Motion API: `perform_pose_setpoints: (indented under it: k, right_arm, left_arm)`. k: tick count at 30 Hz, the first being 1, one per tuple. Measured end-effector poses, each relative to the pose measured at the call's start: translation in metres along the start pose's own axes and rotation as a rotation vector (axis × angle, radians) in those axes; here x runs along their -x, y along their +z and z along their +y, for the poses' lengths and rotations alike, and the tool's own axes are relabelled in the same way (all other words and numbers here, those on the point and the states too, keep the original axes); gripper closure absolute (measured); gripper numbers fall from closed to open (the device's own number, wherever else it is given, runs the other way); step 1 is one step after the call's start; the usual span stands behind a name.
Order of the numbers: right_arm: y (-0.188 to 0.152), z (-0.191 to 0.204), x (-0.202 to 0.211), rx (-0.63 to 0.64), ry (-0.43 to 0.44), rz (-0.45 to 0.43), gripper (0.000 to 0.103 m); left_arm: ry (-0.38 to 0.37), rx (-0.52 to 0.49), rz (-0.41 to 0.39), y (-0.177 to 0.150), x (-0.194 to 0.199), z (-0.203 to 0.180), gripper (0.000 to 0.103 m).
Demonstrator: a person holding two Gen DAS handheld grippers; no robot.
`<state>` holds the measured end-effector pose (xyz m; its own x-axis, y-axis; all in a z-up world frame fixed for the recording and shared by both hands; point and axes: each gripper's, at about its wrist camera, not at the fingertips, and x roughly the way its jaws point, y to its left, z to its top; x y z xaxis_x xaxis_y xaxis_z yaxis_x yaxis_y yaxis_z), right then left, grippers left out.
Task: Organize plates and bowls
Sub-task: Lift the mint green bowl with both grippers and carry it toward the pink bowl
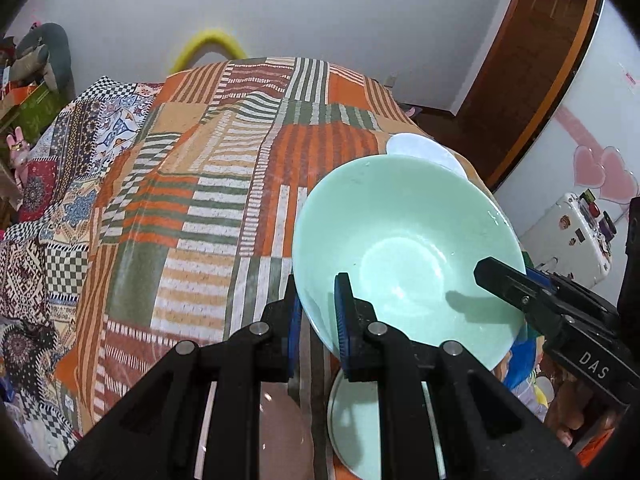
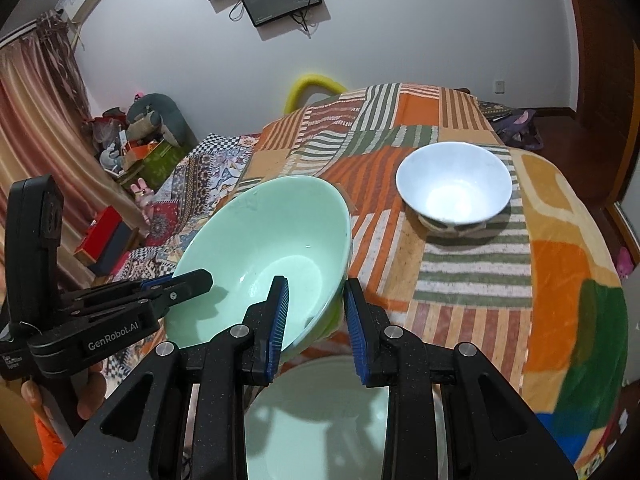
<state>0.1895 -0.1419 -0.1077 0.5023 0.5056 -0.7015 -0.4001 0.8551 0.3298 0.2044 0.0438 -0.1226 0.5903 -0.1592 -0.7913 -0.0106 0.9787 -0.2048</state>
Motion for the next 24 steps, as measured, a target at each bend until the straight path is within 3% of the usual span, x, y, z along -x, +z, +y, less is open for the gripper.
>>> perform_pose_setpoints:
  k: [12,24]
  right_arm:
    - [-0.029,0.011,0.012,0.020,0.004,0.030,0.077]
    - [-0.048,0.046,0.002,0.065,0.048,0.079,0.077]
  left_arm:
    - [-0.020,0.038,0.012,-0.033,0.016,0.007,0.088]
    - [0.053,0.085,-0.001,-0.062,0.041,0.041,0.088]
